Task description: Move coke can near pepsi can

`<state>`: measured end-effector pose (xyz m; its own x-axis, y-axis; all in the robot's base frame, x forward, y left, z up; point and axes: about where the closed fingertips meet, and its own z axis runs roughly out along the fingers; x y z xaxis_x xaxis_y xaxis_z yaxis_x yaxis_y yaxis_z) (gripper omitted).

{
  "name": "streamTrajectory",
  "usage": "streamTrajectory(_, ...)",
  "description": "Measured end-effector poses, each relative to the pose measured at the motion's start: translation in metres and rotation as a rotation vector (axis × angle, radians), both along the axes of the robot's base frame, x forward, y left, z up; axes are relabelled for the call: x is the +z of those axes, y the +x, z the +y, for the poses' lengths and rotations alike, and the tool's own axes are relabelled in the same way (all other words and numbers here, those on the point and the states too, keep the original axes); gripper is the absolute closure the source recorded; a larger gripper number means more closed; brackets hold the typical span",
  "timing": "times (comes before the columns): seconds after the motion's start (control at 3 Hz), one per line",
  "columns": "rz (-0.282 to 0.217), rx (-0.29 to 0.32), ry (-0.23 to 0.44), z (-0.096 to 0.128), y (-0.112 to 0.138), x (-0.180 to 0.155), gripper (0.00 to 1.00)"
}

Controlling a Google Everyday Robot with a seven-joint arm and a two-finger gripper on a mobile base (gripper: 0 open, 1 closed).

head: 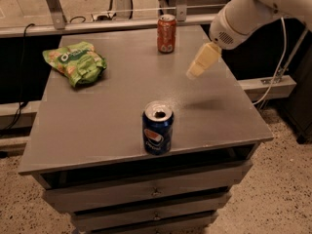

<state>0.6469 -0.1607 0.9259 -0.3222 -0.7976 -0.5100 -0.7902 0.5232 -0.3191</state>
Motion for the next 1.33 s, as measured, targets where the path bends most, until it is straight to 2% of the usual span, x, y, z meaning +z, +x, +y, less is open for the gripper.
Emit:
streamTrajectory(0.33,-0.051,-0.039,0.126,0.003,0.059,-0.005,0.0)
streamTrajectory(0.67,-0.084,-0.055,0.301,0.014,0.11,-0.005,0.0)
streamTrajectory(1.0,-0.12,-0.051,0.457,0.029,0.147,-0.001,0.0)
streamTrajectory(1.33,-0.151,-0.038,0.576,0.048,0.175,0.0,0.0)
